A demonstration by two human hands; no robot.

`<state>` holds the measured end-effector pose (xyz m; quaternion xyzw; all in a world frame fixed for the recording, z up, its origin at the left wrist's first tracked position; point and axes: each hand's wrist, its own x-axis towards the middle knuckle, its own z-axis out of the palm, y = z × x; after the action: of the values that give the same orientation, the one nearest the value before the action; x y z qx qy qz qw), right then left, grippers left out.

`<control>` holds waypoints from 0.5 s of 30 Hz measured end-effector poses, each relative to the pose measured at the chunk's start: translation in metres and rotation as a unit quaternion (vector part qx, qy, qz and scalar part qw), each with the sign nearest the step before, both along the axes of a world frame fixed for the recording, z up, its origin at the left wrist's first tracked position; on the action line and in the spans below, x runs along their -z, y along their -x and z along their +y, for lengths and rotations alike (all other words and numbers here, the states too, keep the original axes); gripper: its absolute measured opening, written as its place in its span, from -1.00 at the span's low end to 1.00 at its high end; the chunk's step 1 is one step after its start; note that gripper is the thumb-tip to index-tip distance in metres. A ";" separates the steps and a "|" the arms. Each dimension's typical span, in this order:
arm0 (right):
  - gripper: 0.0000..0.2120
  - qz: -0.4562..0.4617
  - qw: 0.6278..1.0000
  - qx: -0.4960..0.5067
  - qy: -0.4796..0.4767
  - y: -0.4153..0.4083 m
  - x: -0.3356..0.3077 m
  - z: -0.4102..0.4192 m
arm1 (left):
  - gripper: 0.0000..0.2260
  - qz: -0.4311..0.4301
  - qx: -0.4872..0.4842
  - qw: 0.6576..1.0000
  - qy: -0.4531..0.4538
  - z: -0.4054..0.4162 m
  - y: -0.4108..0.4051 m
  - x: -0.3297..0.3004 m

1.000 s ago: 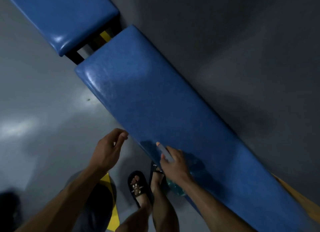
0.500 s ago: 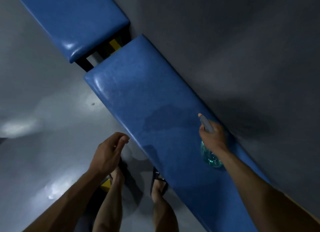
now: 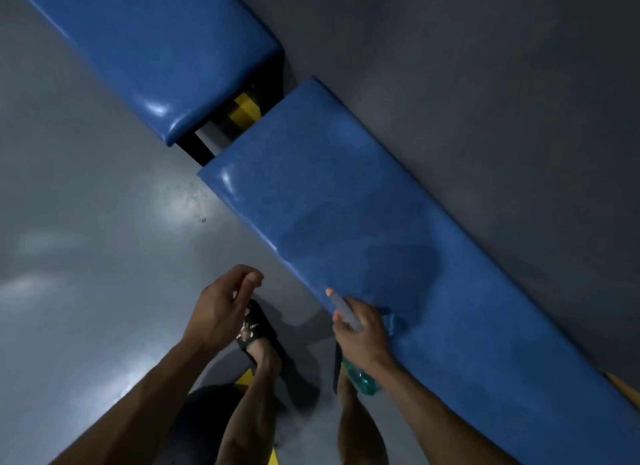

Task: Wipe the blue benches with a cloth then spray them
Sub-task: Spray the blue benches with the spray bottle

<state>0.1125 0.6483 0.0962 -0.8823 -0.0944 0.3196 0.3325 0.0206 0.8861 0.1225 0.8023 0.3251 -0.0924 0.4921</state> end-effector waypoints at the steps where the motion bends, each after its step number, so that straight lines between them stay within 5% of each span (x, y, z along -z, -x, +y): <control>1: -0.84 0.000 0.999 0.045 0.007 -0.005 0.001 0.008 | -0.61 -0.001 0.005 1.000 0.002 0.009 0.001 0.001; 8: -0.69 0.006 0.974 0.225 -0.001 -0.093 -0.010 0.039 | -0.71 -0.019 0.019 1.000 0.003 0.065 0.000 0.002; 15: -0.91 -0.059 0.966 0.242 0.062 -0.154 -0.023 0.068 | -0.71 -0.025 0.031 0.999 -0.009 0.100 -0.002 0.005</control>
<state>0.2661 0.7164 0.1194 -0.9149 0.1229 0.1820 0.3386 0.0224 0.9860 0.1170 0.8184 0.2888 -0.0845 0.4896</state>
